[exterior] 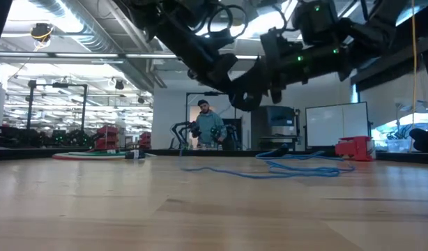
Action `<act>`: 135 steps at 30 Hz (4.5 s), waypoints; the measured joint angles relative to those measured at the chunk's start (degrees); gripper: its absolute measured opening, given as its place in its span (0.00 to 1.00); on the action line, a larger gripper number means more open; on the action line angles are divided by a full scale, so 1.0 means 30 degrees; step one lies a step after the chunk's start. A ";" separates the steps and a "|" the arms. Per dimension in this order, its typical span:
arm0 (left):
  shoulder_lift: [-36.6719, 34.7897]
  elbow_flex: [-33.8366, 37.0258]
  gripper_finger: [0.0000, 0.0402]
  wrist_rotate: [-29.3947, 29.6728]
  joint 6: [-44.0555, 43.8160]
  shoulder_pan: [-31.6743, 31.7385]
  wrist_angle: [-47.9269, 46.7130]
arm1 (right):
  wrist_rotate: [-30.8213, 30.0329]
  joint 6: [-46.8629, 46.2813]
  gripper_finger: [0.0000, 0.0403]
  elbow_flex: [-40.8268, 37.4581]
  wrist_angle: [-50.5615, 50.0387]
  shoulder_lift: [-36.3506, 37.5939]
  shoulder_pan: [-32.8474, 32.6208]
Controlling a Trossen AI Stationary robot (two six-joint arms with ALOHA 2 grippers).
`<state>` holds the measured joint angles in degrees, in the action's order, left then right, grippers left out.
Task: Coil cords
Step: Coil the blue wire onto the spool
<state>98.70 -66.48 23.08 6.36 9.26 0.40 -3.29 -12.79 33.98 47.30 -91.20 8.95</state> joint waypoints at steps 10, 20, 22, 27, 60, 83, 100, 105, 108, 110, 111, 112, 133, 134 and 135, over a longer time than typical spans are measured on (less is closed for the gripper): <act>-0.0552 0.0000 0.00 -0.0007 -0.1649 -0.0126 0.0525 | -0.0659 0.0476 0.01 0.0000 -0.1586 -0.0460 0.0000; -0.1857 0.0015 0.00 0.0072 -0.1582 -0.1331 -0.1323 | -0.3106 0.1755 0.01 0.0044 -0.3426 -0.0422 -0.0015; -0.1914 0.0015 0.00 0.0082 -0.1591 -0.1340 -0.1645 | -0.3987 0.2015 0.01 0.0039 -0.3447 -0.0368 -0.0007; -0.1960 0.0015 0.00 0.0128 -0.1601 -0.1282 -0.1944 | -0.6149 0.2865 0.05 0.0030 -0.3664 -0.0216 -0.0015; -0.2018 -0.0017 0.00 0.0004 -0.1426 -0.1311 -0.1910 | -0.1196 0.2620 0.41 -0.6195 0.0841 0.1990 0.0022; -0.2004 -0.0015 0.00 0.0027 -0.1338 -0.1304 -0.1806 | 0.4088 0.1816 0.41 0.0494 0.9901 -0.8514 -0.2579; -0.2004 -0.0015 0.00 0.0018 -0.1265 -0.1304 -0.1749 | 0.2428 0.2432 0.25 0.1530 0.8598 -0.8583 -0.2742; -0.2004 -0.0015 0.00 0.0018 -0.1171 -0.1304 -0.1661 | 0.2403 0.2454 0.03 0.1516 0.9024 -0.8583 -0.2739; -0.2004 -0.0015 0.00 0.0012 -0.1112 -0.1304 -0.1652 | 0.2054 0.2447 0.04 0.1521 0.9245 -0.8583 -0.2745; -0.2004 -0.0015 0.00 0.0011 -0.1112 -0.1304 -0.1652 | 0.1910 0.2447 0.04 0.1523 0.9197 -0.8583 -0.2739; -0.2004 -0.0015 0.00 0.0011 -0.1112 -0.1304 -0.1652 | 0.1896 0.2478 0.03 0.1517 0.9104 -0.8583 -0.2739; -0.2004 -0.0015 0.00 0.0011 -0.1112 -0.1323 -0.1671 | 0.1884 0.2596 0.02 0.1515 0.8911 -0.8583 -0.2730; -0.3220 0.0022 0.00 0.0047 -0.0556 -0.2630 -0.1559 | -0.3606 0.2316 0.00 -0.1935 0.9033 -0.8401 -0.2730; -0.3200 0.0022 0.00 0.0055 -0.0481 -0.2630 -0.1142 | -0.3116 0.2306 0.00 -0.1823 0.9364 -0.8401 -0.2725; -0.3153 0.0022 0.00 0.0042 -0.0470 -0.2627 -0.0765 | -0.2634 0.2271 0.00 -0.1683 0.9716 -0.8401 -0.2741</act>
<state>89.24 -66.41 23.21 4.95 1.37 -1.89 -11.19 -5.98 28.93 76.45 -116.40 0.73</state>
